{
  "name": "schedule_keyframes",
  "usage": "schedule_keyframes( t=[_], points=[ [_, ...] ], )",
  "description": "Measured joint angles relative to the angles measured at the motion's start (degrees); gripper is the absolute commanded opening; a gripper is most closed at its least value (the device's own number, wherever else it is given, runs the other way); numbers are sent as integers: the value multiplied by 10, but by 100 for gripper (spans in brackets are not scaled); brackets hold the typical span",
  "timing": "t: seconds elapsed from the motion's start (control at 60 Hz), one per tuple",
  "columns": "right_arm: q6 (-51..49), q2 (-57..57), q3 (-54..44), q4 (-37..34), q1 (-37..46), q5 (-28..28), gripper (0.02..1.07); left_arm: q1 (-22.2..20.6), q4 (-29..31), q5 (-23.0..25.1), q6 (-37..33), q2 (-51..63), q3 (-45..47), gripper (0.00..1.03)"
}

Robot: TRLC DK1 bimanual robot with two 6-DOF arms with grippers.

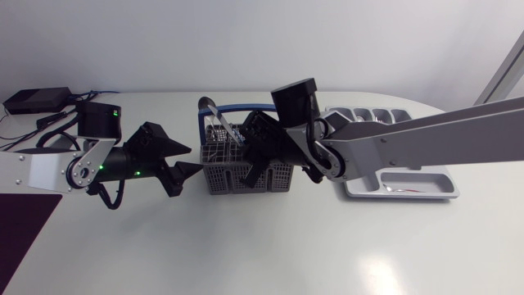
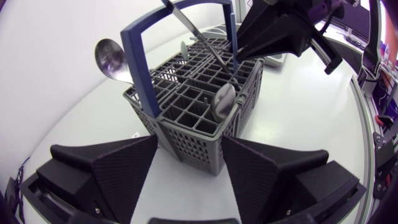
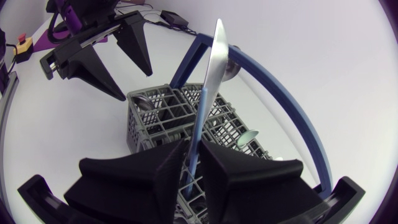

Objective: Unload the cutlery basket into the drawer organizer.

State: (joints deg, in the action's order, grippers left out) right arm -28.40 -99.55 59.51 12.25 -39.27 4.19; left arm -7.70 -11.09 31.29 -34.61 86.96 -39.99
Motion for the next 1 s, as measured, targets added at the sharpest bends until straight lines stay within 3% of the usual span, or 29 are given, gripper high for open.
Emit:
schedule_keyframes(
  t=[0.45,1.0],
  points=[
    [1,-7,14,-5,-1,0,14,-3,0,0,0,2,8,80],
    [16,87,82,-82,-61,-24,14,-17,-8,0,0,1,28,80]
  ],
)
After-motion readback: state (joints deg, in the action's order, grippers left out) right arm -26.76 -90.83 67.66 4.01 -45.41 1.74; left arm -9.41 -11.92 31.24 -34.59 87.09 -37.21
